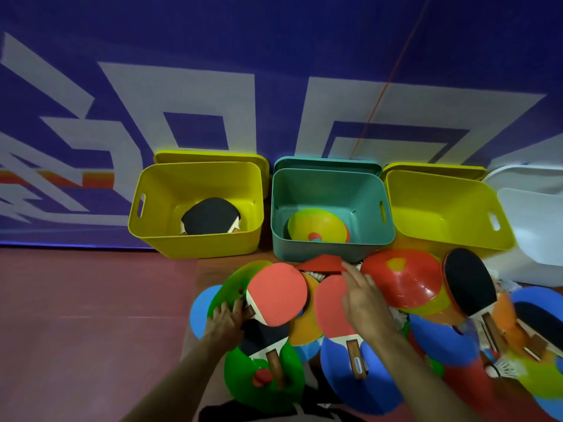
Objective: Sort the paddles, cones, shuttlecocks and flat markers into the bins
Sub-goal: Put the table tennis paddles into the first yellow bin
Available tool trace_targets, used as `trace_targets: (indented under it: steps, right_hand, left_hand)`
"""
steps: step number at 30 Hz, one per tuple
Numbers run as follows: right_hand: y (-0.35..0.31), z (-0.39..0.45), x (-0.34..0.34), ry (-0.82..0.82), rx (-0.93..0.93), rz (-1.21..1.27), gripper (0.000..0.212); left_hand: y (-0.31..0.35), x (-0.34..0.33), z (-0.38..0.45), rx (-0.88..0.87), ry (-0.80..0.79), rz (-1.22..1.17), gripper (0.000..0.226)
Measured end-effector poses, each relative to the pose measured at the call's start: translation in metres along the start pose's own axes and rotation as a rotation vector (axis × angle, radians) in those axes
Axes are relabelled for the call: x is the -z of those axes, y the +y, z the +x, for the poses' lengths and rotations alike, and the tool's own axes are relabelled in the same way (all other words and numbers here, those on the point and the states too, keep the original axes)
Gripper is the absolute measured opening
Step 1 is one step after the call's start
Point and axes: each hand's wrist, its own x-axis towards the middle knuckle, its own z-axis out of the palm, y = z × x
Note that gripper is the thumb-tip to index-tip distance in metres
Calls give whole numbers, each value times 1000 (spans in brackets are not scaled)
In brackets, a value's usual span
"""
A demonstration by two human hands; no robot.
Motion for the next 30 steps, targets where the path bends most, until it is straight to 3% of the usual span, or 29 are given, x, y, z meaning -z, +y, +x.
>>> trace_targets:
  steps: [2,4,6,10,15,17,20,22,25,28,30]
  right_hand:
    - [-2,1,17,96,11,50,52]
    - [-5,3,39,204,30,73,47]
    - [-5,3,61,290,53,103,44]
    - [-3,10,91,417,114,244,41]
    - [-10,52,107,455,-3,346,48]
    - [-14,71,103,384,-68,364,54]
    - [-21,83,90,150,-154,325,63]
    - [-25,76,78,30,-131,269,59]
    - [-23,53,58,-54,-85,253,45]
    - [-14,27,36,-157,-49,233,34]
    - [-8,10,24,-204,-49,200,34]
  left_hand:
    - [-5,-11,6,24,-18,10,57]
    - [-16,-33,23,-58,-73,99,69]
    - [-15,-32,25,-142,23,150,59]
    - [4,44,-6,-184,226,-86,48]
    - [-14,83,-11,-153,410,-211,35]
    - [-25,79,-4,-60,364,-169,40]
    - [-31,66,2,14,188,-125,49]
    - [-26,65,1,42,210,-124,44]
    - [-7,65,-3,-41,271,-209,38]
    - [-1,37,2,-122,134,-262,66]
    - [-4,15,8,-148,-2,-132,70]
